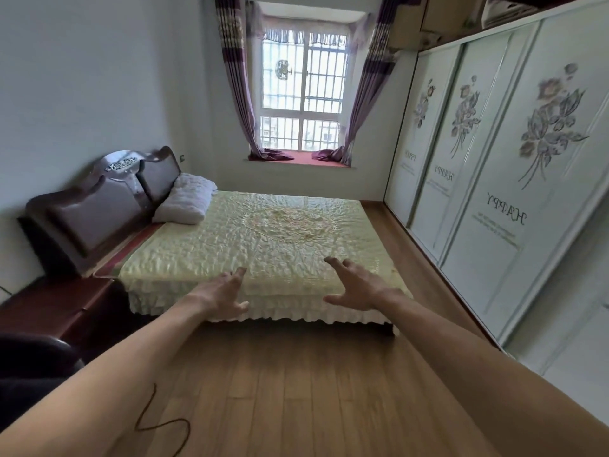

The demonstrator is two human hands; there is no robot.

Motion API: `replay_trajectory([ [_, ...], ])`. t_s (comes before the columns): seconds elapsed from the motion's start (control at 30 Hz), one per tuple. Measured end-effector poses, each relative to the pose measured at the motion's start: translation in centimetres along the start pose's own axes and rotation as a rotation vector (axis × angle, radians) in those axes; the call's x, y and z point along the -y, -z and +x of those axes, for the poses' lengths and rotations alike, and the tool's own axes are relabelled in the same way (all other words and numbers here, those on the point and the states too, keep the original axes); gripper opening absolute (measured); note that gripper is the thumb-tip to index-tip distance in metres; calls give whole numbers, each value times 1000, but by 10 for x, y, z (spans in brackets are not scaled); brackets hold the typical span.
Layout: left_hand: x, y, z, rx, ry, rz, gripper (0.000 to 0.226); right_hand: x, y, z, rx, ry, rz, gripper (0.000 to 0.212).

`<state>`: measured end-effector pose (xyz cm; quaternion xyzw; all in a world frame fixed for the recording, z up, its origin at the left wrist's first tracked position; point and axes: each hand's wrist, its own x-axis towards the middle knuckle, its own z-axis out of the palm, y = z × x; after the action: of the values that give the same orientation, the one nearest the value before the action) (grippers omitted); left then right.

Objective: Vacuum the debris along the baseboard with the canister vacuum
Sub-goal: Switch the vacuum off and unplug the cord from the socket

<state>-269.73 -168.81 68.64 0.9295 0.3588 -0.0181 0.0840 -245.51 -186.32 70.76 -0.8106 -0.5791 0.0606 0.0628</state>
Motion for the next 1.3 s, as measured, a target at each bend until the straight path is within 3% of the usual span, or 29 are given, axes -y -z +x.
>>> replay_trajectory([
  [0.33, 130, 52, 139, -10, 45, 110, 92, 41, -3, 203, 21, 20, 30, 91],
  [0.8, 202, 70, 293, -22, 112, 119, 92, 50, 4, 424, 15, 156, 5, 90],
  [1.07, 240, 79, 411, -23, 258, 69, 92, 26, 10, 585, 36, 302, 29, 91],
  [1.3, 293, 96, 449, -21, 439, 47, 87, 60, 11, 699, 94, 472, 30, 91],
])
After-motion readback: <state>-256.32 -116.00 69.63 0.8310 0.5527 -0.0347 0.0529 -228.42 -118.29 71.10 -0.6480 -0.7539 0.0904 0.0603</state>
